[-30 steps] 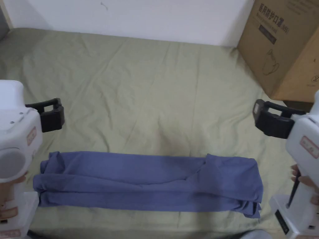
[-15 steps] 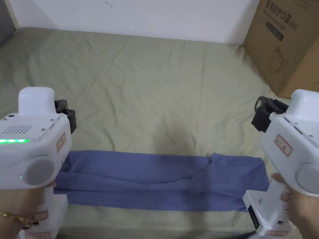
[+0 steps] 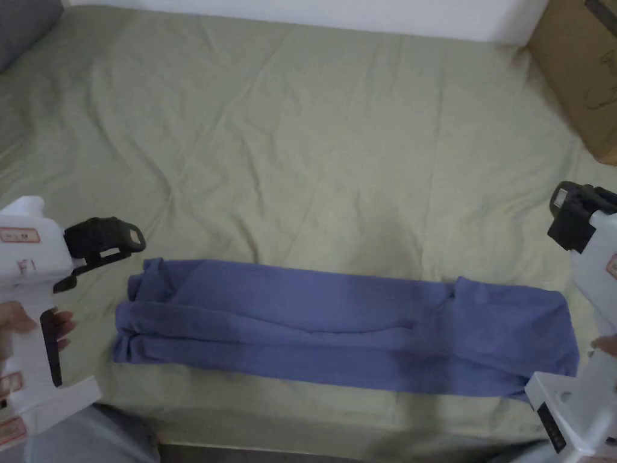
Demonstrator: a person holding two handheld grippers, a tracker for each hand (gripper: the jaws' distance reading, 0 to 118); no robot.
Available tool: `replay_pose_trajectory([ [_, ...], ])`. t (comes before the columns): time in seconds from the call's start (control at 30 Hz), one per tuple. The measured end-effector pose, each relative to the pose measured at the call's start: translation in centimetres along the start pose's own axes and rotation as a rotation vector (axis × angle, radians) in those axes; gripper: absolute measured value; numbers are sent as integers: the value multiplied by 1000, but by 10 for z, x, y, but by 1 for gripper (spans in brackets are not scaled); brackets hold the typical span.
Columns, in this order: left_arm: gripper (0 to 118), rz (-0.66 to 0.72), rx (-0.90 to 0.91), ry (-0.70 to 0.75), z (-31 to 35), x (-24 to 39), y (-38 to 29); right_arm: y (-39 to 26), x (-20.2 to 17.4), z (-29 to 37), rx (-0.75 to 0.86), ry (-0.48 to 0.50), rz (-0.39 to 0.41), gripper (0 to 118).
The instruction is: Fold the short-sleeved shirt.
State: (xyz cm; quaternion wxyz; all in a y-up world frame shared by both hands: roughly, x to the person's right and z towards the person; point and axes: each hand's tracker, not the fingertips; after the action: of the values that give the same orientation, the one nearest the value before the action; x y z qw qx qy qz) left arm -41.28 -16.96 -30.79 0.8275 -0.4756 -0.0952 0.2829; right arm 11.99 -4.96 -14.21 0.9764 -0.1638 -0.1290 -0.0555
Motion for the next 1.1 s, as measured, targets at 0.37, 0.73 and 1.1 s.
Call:
replay_pose_trajectory([
  [0.37,108,147,-222,-192,-55,-30,-38,-4,-6,-20,-56,-27,52,0],
  [0.73,9,-31,-155,77,-62,19,-54,-9,-17,-25,-82,-7,88,0],
  [1.1,9,-505,35,162,7,145,-69,-15,-12,-7,-67,-4,48,0],
])
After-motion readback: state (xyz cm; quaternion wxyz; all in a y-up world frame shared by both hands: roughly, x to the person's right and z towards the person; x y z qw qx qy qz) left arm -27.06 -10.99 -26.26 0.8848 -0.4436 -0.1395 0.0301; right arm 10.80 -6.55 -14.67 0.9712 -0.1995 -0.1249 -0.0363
